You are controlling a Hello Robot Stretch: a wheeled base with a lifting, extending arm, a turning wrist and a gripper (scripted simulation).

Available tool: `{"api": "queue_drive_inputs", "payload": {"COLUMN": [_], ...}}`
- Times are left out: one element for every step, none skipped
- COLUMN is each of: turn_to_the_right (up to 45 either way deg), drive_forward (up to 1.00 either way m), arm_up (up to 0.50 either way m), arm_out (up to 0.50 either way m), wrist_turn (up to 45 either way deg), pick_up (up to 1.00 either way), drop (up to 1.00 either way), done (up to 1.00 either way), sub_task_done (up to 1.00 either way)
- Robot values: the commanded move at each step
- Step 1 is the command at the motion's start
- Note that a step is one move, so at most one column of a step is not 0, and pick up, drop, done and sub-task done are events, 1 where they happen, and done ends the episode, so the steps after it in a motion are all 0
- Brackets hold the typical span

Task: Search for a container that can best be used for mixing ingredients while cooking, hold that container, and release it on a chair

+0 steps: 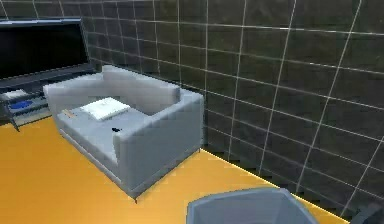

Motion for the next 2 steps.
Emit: {"api": "queue_drive_inputs", "payload": {"turn_to_the_right": [0.0,45.0], "drive_forward": [0.2,0.0], "arm_up": [0.0,0.0], "arm_out": [0.0,0.0], "wrist_turn": [0.0,0.0], "pick_up": [0.0,0.0], "drop": [0.0,0.0], "done": [0.0,0.0], "sub_task_done": [0.0,0.0]}}
